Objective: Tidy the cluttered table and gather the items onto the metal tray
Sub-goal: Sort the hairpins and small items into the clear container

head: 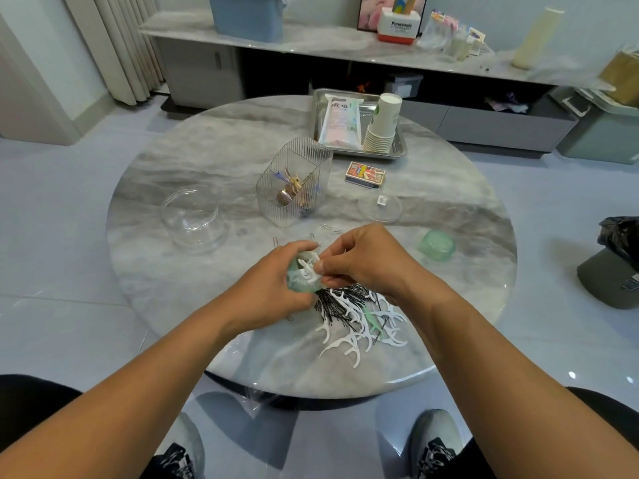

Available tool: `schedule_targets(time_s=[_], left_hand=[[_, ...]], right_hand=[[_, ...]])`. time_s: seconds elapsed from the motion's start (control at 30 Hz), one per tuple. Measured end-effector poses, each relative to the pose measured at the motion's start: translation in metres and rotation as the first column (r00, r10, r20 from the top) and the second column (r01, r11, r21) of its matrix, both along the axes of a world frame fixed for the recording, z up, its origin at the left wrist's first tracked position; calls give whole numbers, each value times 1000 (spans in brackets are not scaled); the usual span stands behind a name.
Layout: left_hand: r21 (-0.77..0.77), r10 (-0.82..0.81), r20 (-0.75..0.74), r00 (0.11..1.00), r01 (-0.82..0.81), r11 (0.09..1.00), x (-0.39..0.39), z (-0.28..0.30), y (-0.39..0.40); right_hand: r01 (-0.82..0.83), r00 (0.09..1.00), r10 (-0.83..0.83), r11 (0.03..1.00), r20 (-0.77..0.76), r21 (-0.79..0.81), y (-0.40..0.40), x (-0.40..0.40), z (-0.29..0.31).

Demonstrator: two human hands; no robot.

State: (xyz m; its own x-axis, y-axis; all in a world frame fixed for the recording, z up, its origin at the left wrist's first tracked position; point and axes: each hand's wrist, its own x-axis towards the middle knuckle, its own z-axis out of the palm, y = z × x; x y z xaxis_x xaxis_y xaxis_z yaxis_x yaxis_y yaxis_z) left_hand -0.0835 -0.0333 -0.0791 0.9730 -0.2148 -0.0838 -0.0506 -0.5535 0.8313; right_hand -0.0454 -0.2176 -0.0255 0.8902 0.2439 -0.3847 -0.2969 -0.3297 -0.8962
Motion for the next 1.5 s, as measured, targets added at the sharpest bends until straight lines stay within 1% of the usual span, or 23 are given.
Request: schedule_targets(time_s=[0.07, 0.13, 0.2, 0.23, 0.27, 0.3, 0.37, 0.43, 0.47, 0.53, 0.63, 0.7, 0.8, 0.83, 0.87, 0.93, 1.0, 1.17, 1.23, 1.33, 1.4, 1.43, 1.5], left_hand=[[-81, 35, 6, 999, -34, 996, 0, 1, -2], [-132, 35, 17, 999, -33, 991, -1, 2, -6], [-196, 32, 31, 999, -25, 980, -2, 1, -11], [-221, 47, 36, 998, -38, 974, -2, 1, -13], [-245, 75, 33, 997, -65, 967, -1, 1, -13], [-272, 107, 20, 994, -98, 957, 0, 1, -14], [-311, 176, -17, 984, -173, 934, 2, 3, -13], [-317, 239, -20, 971, -233, 919, 4, 5, -12], [-314, 256, -9, 967, -246, 917, 4, 5, -11], [-299, 250, 15, 968, -234, 925, 4, 6, -12], [-300, 186, 40, 982, -166, 939, 2, 5, -14], [-285, 163, 66, 984, -138, 949, 1, 4, -16], [-273, 205, 78, 976, -177, 946, 1, 4, -16], [-276, 228, 73, 971, -200, 940, 1, 4, -16], [-281, 245, 68, 967, -218, 935, 2, 4, -15], [-291, 250, 65, 966, -221, 931, 3, 4, -15], [-289, 228, 79, 970, -197, 937, 2, 3, -15], [-226, 170, 86, 982, -147, 963, 2, -2, -18], [-230, 166, 93, 982, -141, 963, 3, -2, -18], [-257, 174, 93, 980, -146, 955, 2, 0, -17], [-272, 182, 86, 980, -153, 950, 2, 0, -17], [-271, 195, 77, 978, -167, 948, 3, 0, -16], [-249, 238, 69, 969, -214, 944, 5, -3, -16]], right_hand=[[-21, 999, 24, 997, 49, -71, 1, -1, -3], [-77, 982, 113, 972, 154, -221, 3, -3, -5], [-118, 928, 236, 920, 288, -375, 6, -4, -5], [-119, 897, 277, 902, 345, -416, 8, -4, -5], [-105, 875, 282, 904, 394, -415, 9, -4, -5], [-75, 870, 237, 930, 433, -359, 10, -3, -4], [22, 892, 43, 990, 451, -137, 10, -1, -4], [111, 900, -123, 992, 418, 54, 8, 2, -4], [131, 897, -166, 985, 409, 112, 7, 4, -4], [119, 901, -174, 980, 398, 160, 5, 5, -5], [23, 912, -76, 991, 403, 135, 7, 0, -9], [21, 895, -72, 993, 441, 119, 11, -3, -11], [244, 812, -250, 966, 527, 82, 11, 0, -11], [305, 805, -288, 951, 519, 56, 9, 1, -11], [322, 829, -302, 946, 471, 41, 7, 2, -11], [265, 905, -273, 962, 325, 68, 7, 1, -12], [225, 937, -237, 971, 256, 77, 10, -3, -17], [210, 892, -213, 976, 398, 53, 15, -6, -22], [144, 888, -132, 990, 440, 7, 15, -8, -20], [31, 858, 56, 987, 510, -159, 15, -8, -18], [-19, 851, 131, 976, 509, -219, 16, -10, -18], [-22, 857, 117, 981, 501, -192, 17, -10, -19], [42, 882, -2, 996, 471, -74, 17, -9, -19]])
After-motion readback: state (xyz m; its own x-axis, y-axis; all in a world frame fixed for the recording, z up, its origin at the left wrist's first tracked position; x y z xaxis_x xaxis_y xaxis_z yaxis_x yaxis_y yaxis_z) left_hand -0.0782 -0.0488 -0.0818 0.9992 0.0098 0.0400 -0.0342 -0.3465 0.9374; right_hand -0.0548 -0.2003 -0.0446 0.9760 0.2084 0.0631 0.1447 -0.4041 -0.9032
